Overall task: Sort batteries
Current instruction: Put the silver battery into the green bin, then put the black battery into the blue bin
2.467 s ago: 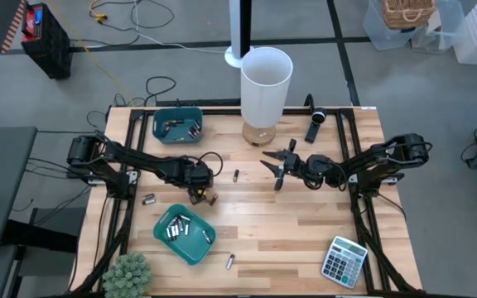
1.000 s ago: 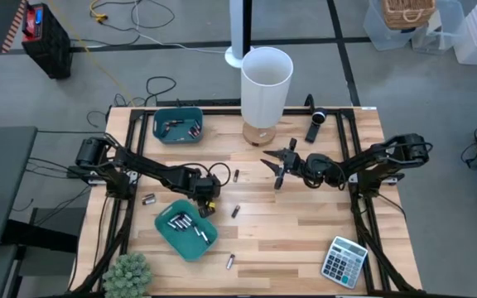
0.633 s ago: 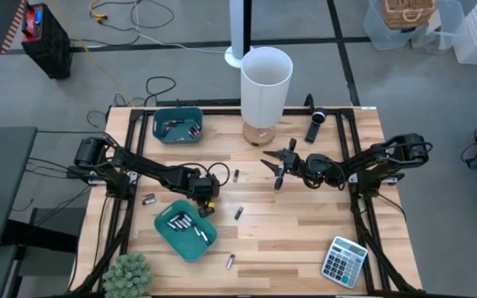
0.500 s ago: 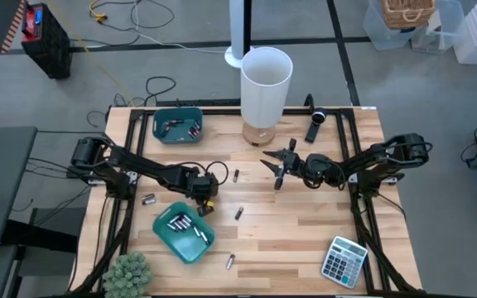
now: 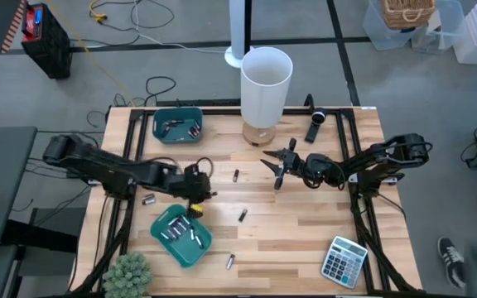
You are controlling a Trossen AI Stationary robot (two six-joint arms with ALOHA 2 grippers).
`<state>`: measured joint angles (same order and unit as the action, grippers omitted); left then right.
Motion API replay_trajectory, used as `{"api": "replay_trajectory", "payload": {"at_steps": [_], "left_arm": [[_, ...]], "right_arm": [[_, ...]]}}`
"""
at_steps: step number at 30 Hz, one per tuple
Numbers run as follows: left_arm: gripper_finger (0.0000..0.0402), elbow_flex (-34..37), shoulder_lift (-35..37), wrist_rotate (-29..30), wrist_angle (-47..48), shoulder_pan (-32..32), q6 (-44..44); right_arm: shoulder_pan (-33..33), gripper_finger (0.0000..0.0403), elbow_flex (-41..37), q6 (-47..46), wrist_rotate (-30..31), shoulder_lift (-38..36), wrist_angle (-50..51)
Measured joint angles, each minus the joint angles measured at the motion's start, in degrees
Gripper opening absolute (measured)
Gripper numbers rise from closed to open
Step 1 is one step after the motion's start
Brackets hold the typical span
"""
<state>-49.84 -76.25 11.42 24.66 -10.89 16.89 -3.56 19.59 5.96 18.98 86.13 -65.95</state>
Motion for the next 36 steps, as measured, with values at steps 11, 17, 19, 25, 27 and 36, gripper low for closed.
{"api": "replay_trajectory", "payload": {"at_steps": [11,17,19,25,27,36], "left_arm": [[0.0041,-0.1,9.7,-6.6,7.8,-16.1,19.5],[0.0058,-0.1,4.6,-4.7,14.2,-20.0,36.2],[0.0097,-0.1,3.1,-4.3,14.5,-20.6,37.5],[0.0199,-0.1,2.0,-4.4,14.5,-21.1,36.1],[0.0211,-0.1,2.6,-4.3,14.9,-21.2,35.0],[0.0207,-0.1,10.7,14.3,5.6,-23.3,16.4]], "right_arm": [[-0.3,0.0155,0.0,-0.1,0.0,0.1,0.2],[-0.3,0.0155,0.0,0.0,0.0,0.1,0.4],[-0.3,0.0155,0.0,0.1,0.0,0.1,0.4],[0.7,0.0155,1.6,0.1,-6.9,0.2,3.6],[1.3,0.0155,3.8,0.1,-8.8,0.1,7.7],[5.5,0.0170,17.6,11.8,-14.6,0.2,45.9]]}}
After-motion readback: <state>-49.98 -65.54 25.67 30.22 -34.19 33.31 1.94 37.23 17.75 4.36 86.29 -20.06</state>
